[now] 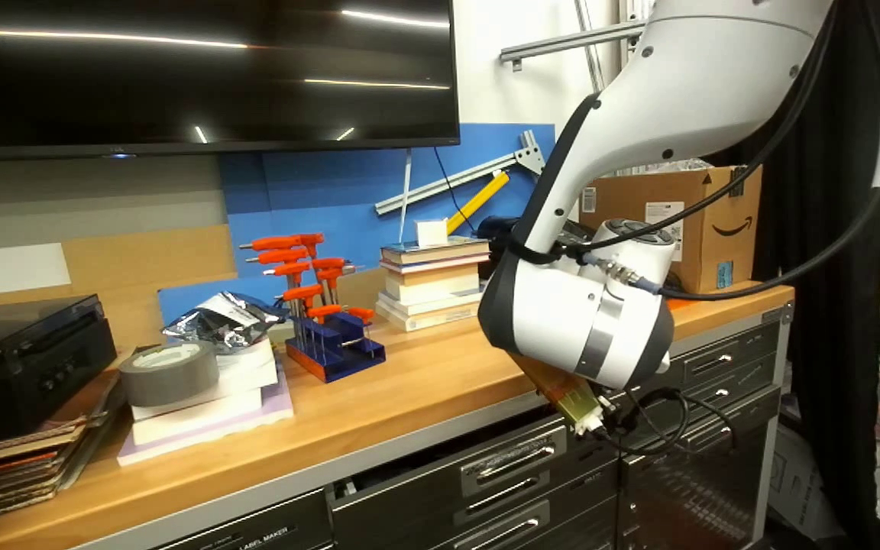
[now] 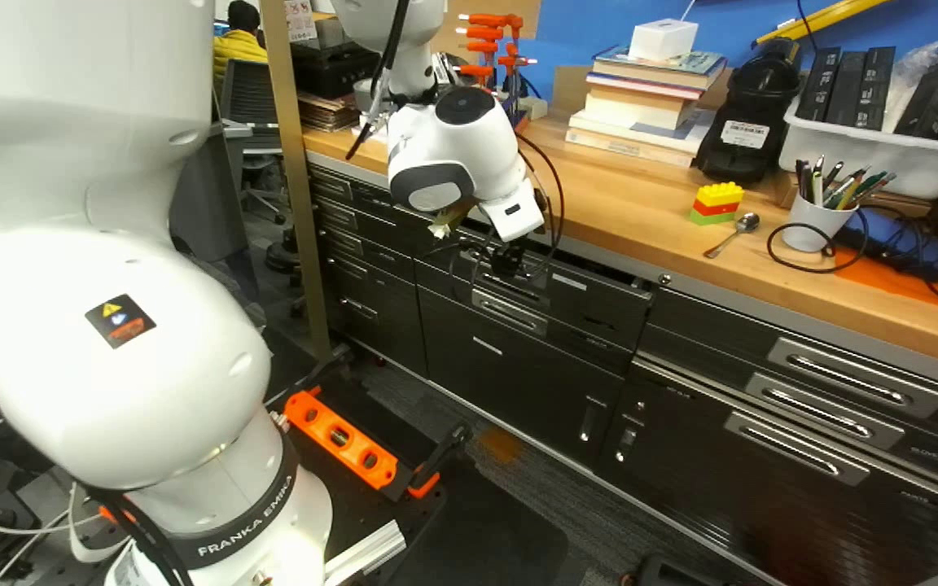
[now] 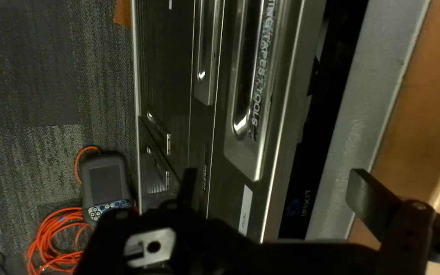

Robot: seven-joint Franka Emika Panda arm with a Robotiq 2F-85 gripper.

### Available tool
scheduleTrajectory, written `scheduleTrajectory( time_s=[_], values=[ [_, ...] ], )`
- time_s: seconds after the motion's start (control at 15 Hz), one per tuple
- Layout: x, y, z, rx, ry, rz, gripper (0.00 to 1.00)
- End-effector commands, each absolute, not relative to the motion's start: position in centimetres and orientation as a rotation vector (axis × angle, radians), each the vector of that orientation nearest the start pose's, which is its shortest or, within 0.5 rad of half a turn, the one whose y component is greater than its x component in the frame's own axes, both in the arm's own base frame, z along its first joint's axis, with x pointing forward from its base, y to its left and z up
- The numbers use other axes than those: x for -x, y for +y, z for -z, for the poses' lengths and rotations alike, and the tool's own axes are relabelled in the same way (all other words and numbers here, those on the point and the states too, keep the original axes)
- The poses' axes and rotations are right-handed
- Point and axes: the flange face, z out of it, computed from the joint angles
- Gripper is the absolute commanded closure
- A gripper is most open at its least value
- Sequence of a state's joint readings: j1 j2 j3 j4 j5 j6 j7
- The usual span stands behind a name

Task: Open the middle drawer then remove three black pieces from the drawer

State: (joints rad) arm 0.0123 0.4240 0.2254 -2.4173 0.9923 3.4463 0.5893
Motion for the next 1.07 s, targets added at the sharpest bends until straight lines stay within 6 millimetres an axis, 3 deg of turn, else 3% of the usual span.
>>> scheduleTrajectory(
  time_s=[0.0, 0.73, 1.0],
  values=[
    [-49.7, 2.3, -17.4, 2.068, 1.891, 0.637, 0.0],
    [-51.1, 2.4, -14.1, 2.01, 1.956, 0.58, 0.0],
    [-49.2, 0.3, -11.7, 2.173, 1.975, 0.522, 0.0]
  ],
)
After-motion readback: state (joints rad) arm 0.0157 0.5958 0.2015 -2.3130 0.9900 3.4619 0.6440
